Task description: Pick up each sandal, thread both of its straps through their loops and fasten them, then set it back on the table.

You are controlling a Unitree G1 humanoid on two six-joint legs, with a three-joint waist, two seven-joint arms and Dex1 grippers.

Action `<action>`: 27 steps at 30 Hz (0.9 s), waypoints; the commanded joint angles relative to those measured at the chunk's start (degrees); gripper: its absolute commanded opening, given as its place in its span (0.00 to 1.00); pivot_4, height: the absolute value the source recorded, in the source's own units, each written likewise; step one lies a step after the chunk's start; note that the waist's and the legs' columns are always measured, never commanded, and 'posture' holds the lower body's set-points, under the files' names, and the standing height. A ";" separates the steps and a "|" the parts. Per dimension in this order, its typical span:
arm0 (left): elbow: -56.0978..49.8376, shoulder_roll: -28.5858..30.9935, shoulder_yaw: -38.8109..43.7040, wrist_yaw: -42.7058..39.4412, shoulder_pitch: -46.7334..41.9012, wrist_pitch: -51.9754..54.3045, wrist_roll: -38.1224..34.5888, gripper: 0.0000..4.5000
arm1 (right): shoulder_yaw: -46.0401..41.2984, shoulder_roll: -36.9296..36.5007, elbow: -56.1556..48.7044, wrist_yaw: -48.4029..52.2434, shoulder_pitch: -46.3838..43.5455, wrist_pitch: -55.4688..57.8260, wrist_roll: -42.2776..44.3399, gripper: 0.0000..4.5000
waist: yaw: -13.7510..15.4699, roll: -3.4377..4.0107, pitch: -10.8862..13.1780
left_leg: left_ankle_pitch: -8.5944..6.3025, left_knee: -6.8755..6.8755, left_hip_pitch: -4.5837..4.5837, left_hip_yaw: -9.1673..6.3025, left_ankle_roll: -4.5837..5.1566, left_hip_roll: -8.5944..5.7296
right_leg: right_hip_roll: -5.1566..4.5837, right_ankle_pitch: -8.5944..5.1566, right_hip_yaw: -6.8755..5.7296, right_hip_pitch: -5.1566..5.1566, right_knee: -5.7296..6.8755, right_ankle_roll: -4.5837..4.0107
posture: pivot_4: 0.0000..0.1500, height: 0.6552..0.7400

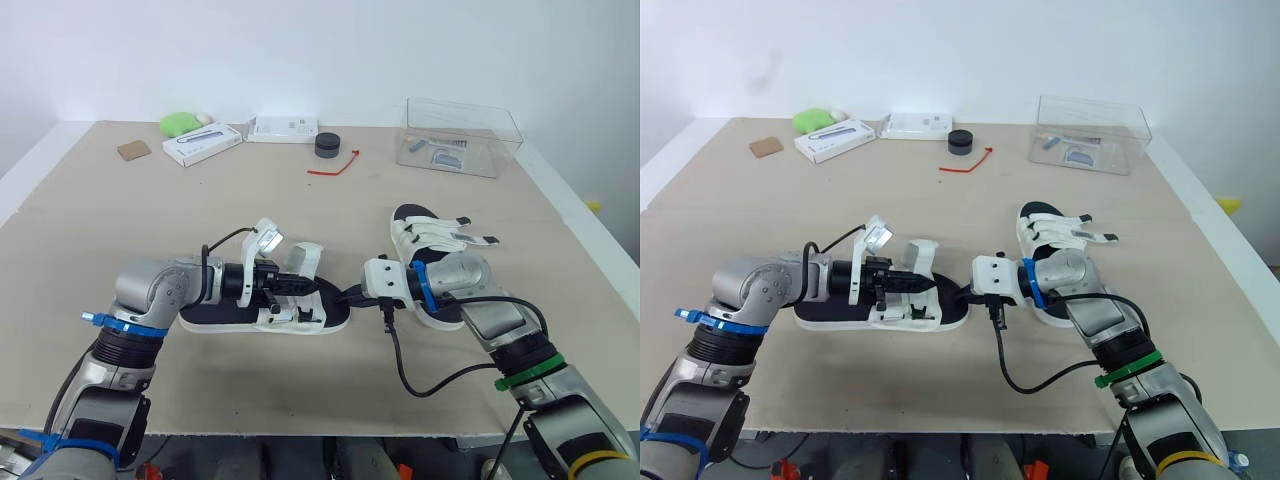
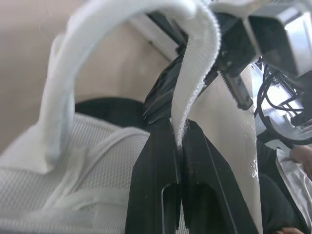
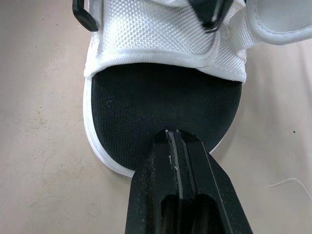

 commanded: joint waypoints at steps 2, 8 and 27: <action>-4.11 0.74 -0.74 -1.11 -0.56 -0.84 0.07 0.03 | 1.65 -0.49 2.90 -0.22 0.43 0.67 -3.14 0.00 | 0.00 0.00 0.00 | 0.00 0.00 0.00 0.00 0.00 0.00 | 0.00 0.00 0.00 0.00 0.00 0.00 | 1.00 1.00; -5.58 2.00 -3.41 -2.52 0.68 -3.74 2.64 0.03 | 1.78 -0.34 3.21 -0.28 0.22 0.46 -3.14 0.00 | 0.00 0.00 0.00 | 0.00 0.00 0.00 0.00 0.00 0.00 | 0.01 0.00 0.00 0.00 0.00 -0.01 | 1.00 1.00; -7.02 -0.32 -3.70 -3.37 1.16 -8.98 4.46 0.03 | 1.68 -0.63 2.43 -0.36 0.97 0.62 -3.04 0.00 | 0.01 0.00 0.00 | 0.01 0.02 0.01 0.00 0.01 0.00 | 0.01 0.01 0.00 0.02 -0.01 0.01 | 1.00 1.00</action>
